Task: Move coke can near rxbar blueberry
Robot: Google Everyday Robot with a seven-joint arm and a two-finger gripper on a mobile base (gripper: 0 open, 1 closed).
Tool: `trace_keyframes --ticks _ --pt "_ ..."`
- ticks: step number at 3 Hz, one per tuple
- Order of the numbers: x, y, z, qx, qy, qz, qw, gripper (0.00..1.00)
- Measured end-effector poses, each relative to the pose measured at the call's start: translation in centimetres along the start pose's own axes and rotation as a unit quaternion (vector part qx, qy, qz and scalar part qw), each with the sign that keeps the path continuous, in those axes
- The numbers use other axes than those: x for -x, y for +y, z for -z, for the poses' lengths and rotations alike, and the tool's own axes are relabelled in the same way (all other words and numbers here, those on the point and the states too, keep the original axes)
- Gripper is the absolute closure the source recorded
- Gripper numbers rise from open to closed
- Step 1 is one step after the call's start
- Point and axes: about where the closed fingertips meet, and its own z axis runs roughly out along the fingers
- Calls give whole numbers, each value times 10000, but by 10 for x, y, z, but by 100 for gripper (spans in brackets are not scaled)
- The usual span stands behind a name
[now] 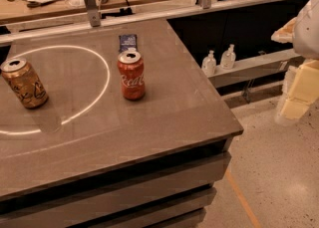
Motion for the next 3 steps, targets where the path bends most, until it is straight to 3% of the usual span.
trace_keyframes --ticks 1,2,3 --pt "0 0 0 -1 0 0 10000 0" --pt "5 0 4 3 -413 -101 9991 0" --pt "7 -5 3 -124 -1335 -151 9909 0"
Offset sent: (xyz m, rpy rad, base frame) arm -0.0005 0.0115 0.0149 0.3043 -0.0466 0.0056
